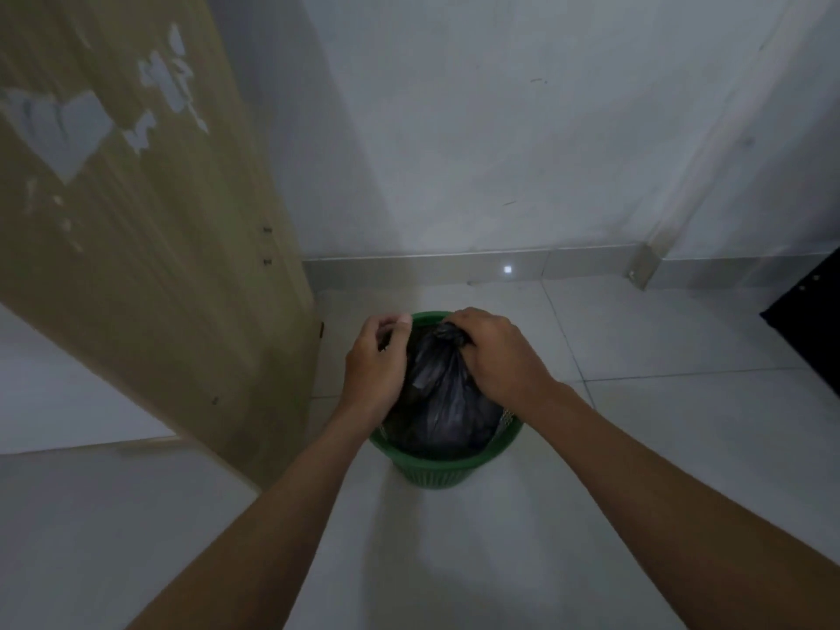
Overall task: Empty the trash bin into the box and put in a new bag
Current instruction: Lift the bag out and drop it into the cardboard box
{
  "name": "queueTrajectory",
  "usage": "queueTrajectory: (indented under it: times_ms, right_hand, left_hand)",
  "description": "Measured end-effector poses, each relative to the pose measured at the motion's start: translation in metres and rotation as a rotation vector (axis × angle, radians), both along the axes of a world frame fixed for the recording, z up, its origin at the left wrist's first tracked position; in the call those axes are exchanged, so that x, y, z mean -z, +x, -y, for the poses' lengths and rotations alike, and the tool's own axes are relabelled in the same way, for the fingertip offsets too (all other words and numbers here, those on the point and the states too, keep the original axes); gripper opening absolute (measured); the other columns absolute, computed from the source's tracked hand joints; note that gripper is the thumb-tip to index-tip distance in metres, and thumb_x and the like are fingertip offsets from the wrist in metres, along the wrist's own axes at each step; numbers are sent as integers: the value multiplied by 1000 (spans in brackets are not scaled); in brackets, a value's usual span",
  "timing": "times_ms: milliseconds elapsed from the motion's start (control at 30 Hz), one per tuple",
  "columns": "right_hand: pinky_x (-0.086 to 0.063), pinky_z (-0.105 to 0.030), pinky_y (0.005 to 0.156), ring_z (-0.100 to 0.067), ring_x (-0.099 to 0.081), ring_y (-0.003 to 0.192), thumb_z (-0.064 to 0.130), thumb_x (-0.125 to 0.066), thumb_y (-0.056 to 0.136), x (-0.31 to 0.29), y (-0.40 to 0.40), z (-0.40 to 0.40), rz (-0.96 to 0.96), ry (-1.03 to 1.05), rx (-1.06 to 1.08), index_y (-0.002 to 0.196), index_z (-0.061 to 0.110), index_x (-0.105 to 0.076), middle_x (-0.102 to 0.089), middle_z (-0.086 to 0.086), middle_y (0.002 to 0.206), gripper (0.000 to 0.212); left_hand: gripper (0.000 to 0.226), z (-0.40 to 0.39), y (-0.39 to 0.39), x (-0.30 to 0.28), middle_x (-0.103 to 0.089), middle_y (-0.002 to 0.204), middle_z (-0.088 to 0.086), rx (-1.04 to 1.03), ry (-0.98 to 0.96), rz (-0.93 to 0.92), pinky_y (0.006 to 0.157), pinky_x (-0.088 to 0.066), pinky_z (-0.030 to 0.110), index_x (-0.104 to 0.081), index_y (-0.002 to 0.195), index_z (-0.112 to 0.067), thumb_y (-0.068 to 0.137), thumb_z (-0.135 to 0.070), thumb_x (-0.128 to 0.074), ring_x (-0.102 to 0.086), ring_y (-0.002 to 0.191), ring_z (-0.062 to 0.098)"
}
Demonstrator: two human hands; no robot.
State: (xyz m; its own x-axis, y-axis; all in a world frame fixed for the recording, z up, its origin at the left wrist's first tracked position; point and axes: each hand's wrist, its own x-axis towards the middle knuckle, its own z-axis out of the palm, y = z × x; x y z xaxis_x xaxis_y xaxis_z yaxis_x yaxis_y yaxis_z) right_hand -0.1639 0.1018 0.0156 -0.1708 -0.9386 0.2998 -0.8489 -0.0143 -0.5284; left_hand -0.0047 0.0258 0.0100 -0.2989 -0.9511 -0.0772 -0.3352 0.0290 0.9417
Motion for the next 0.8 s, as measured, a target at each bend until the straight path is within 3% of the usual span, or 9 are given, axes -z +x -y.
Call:
queueTrajectory:
  times_ms: [167,333,500,600,800]
  right_hand:
    - [-56,-40,91,-23,-67,105,16,-57,97,-90,13,-18,105,-23,56,126,14,-69,-72,-4,118,32]
    - [-53,-46,91,-23,-66,105,14,-54,92,-226,15,-23,138,-8,131,119,14,-70,-72,-3,116,31]
    - [-52,-36,95,-20,-63,106,16,-52,96,-377,10,-33,119,30,153,120,15,-66,-69,-2,117,28]
    - [-51,-40,97,-22,-63,108,18,-54,99,-469,9,-34,55,26,127,121,15,-64,-69,-2,117,25]
    - [-49,-39,97,-23,-63,109,19,-56,99,-620,28,-32,32,-21,86,122,15,-65,-69,-3,117,24]
  left_hand:
    - [67,-37,-8,-68,-63,125,-8,-112,180,-101,96,-53,34,-54,132,-34,83,-80,-52,-62,111,12]
    - [85,-55,-13,-191,-67,127,-6,-194,326,-180,100,-56,41,-55,133,-36,65,-88,-62,-66,112,13]
    - [62,-62,-17,-342,-68,122,-11,-145,364,-221,97,-57,42,-58,128,-35,77,-67,-73,-67,110,11]
    - [52,-68,-14,-440,-65,123,-9,-148,377,-257,97,-58,39,-57,131,-30,87,-51,-74,-66,111,11]
    - [45,-77,10,-595,-63,120,-15,-147,273,-278,81,-57,18,-55,128,-33,89,-45,-73,-64,106,2]
